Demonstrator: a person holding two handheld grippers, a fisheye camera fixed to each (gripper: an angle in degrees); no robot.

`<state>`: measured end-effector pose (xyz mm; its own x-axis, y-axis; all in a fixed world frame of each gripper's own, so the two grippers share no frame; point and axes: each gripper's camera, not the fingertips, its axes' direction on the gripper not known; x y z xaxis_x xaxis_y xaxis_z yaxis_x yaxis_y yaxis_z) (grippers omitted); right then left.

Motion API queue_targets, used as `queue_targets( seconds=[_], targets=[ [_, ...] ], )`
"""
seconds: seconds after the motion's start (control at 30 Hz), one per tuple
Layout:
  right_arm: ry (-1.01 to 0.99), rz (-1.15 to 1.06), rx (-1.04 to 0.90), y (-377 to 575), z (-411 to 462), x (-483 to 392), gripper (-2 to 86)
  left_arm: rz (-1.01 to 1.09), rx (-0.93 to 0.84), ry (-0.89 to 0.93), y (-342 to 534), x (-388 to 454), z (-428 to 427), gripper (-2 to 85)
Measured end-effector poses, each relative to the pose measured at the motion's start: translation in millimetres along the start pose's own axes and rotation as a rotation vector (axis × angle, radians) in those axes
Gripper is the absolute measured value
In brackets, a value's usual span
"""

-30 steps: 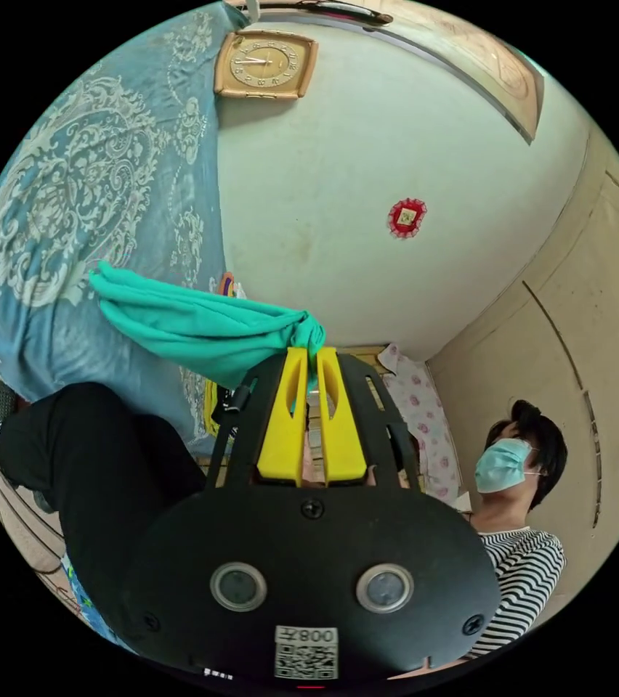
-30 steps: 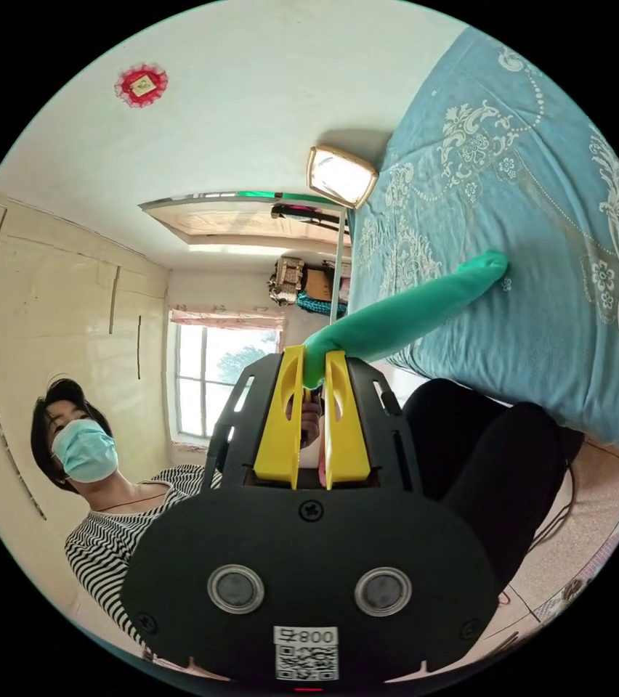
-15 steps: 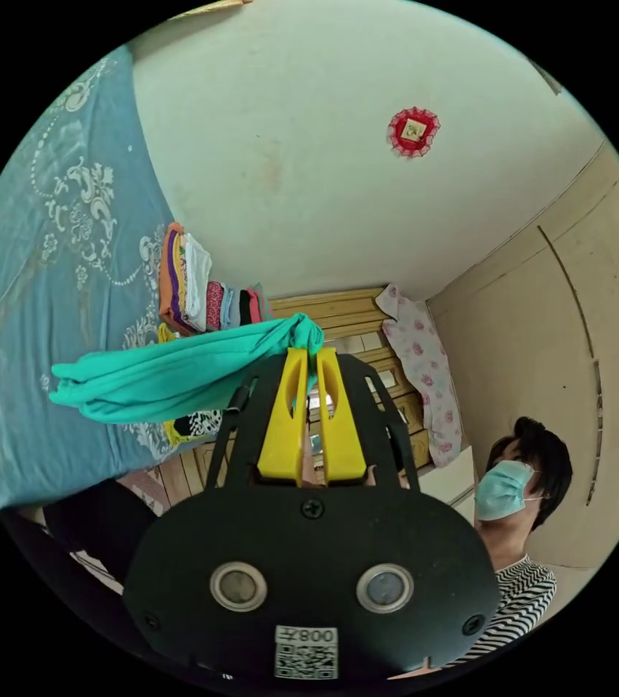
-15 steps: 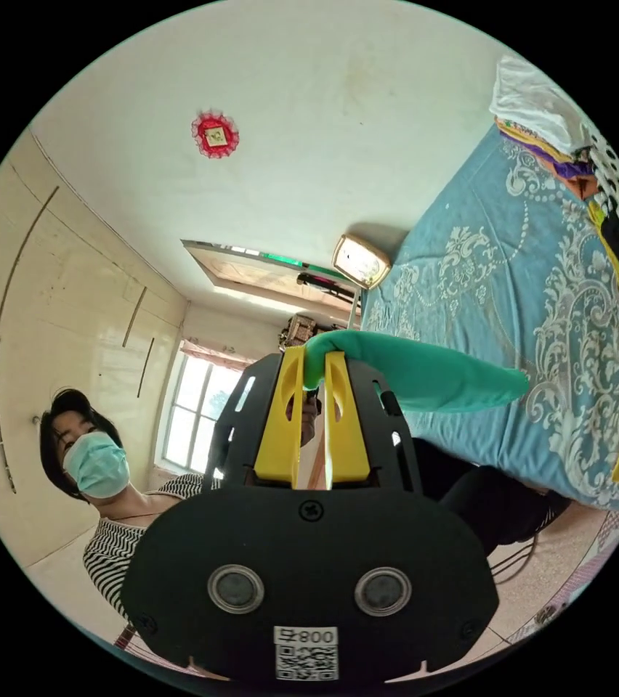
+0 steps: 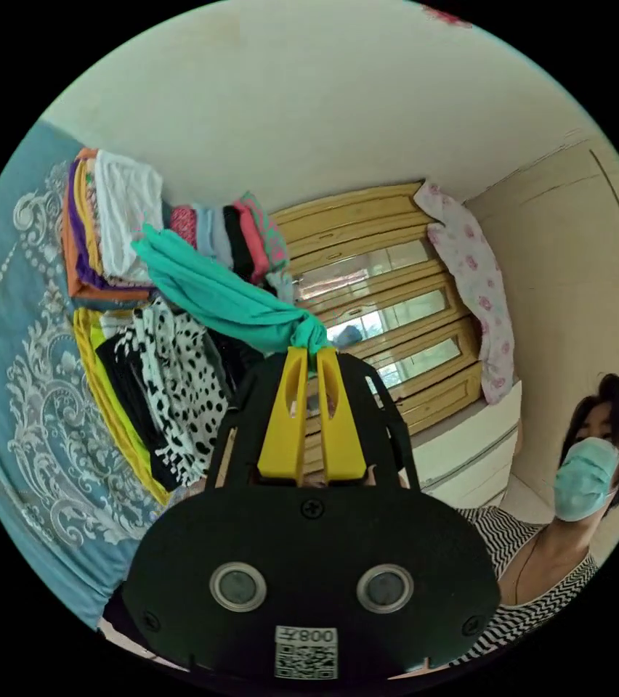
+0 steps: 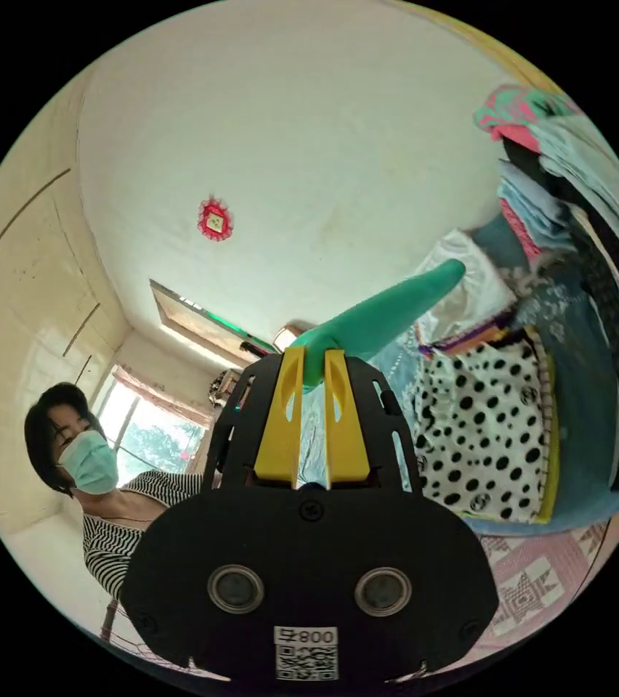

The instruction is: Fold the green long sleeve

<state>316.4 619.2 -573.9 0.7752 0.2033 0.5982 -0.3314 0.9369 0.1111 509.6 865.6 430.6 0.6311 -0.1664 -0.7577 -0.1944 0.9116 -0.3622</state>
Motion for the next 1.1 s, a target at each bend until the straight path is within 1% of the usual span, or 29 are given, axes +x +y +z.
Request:
queue_targets(
  seconds=[0.07, 0.17, 0.33, 0.4, 0.5, 0.57, 0.63, 0.8, 0.93, 1.0, 1.07, 1.1],
  targets=[
    [0.074, 0.196, -0.014, 23, -29, 63, 3.4, -0.143, -0.141, -0.080, 13, -66, 63, 2.3],
    [0.150, 0.376, -0.033, 51, -52, 118, 3.3, -0.194, -0.236, -0.096, 25, -114, 117, 2.4],
    [0.109, 0.335, -0.029, 54, -84, 128, 3.4, -0.108, -0.282, -0.112, 14, -144, 172, 2.4],
    [0.135, 0.306, -0.051, 49, -95, 124, 3.5, -0.080, -0.308, -0.128, 11, -154, 195, 2.4],
    [0.217, 0.284, -0.094, 47, -111, 122, 3.5, -0.039, -0.390, -0.200, 14, -179, 237, 2.5],
    [0.287, 0.338, -0.143, 55, -118, 137, 3.6, -0.057, -0.445, -0.268, 21, -211, 265, 2.5],
    [0.311, 0.400, -0.154, 67, -121, 153, 3.8, -0.097, -0.447, -0.278, 25, -236, 280, 2.5],
    [0.270, 0.475, -0.057, 96, -135, 170, 4.4, -0.166, -0.433, -0.256, 21, -286, 305, 2.7],
    [0.308, 0.483, 0.024, 109, -152, 159, 3.1, -0.165, -0.439, -0.254, 15, -316, 323, 2.9],
    [0.353, 0.465, 0.073, 113, -160, 147, 1.9, -0.173, -0.433, -0.240, 12, -329, 329, 3.0],
    [0.400, 0.400, 0.156, 113, -164, 122, 0.8, -0.187, -0.417, -0.216, 10, -346, 334, 3.0],
    [0.398, 0.369, 0.163, 112, -161, 114, 0.6, -0.188, -0.416, -0.212, 9, -350, 335, 3.0]
  ],
)
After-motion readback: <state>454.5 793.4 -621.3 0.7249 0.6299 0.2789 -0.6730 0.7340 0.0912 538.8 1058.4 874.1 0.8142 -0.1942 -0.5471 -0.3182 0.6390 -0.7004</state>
